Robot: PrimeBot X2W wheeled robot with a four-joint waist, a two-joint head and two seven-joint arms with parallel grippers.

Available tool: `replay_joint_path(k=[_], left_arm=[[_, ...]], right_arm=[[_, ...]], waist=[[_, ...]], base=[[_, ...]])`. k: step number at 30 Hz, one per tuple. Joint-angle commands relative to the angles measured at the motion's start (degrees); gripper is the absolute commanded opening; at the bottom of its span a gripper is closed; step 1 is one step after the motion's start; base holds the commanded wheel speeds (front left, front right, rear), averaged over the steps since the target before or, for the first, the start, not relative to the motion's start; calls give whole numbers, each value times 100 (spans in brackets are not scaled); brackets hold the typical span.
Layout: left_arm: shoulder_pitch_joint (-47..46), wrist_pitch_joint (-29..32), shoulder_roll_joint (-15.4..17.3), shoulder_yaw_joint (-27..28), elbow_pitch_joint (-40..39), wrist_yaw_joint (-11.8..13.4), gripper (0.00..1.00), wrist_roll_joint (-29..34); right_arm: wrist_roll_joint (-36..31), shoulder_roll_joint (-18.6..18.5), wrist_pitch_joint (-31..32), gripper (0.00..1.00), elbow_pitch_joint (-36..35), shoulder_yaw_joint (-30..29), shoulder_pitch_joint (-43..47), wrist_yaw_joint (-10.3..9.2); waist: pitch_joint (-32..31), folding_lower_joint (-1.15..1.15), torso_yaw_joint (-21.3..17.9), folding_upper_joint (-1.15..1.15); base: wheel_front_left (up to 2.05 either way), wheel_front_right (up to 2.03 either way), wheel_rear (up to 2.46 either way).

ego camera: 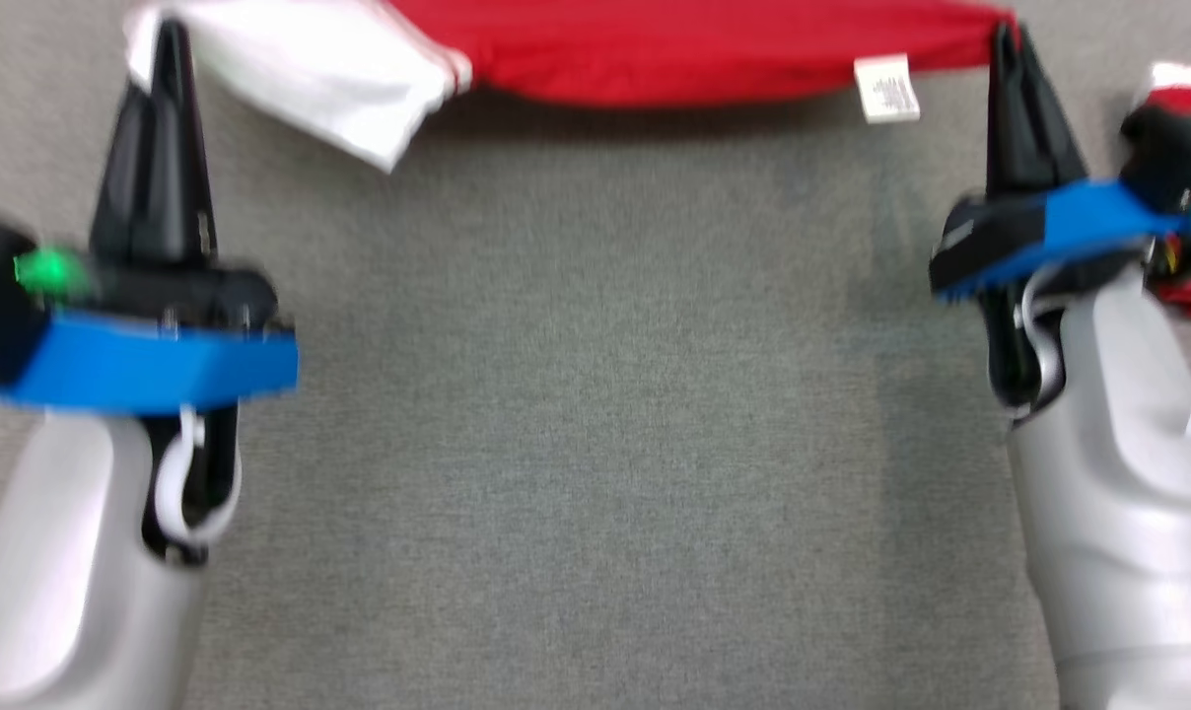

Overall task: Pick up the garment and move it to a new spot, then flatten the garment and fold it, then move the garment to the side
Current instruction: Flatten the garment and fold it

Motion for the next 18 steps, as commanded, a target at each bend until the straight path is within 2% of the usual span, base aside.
replay_joint_path(k=[1, 7, 13, 18], left_arm=[[431, -30, 69, 65, -245, 79, 0, -42], [2077, 88, 114, 134, -1224, 395, 0, -274], [3492, 312, 269, 40, -2115, 621, 0, -339], [4406, 507, 470, 56, -2491, 800, 0, -339]], right_arm=[[49, -21, 57, 0, -275, 42, 426, 0], [231, -20, 614, 0, -1849, 113, 2131, 0], [473, -16, 1390, 0, -3658, 59, 4128, 0], [652, -17, 1867, 0, -4527, 39, 5245, 0]], waist=[[-421, 1, -196, 0], [-1197, 1, -192, 0], [-1627, 1, -97, 0], [-1724, 1, -109, 0]], base=[[0, 0, 0], [0, 0, 0], [0, 0, 0], [0, 0, 0]])
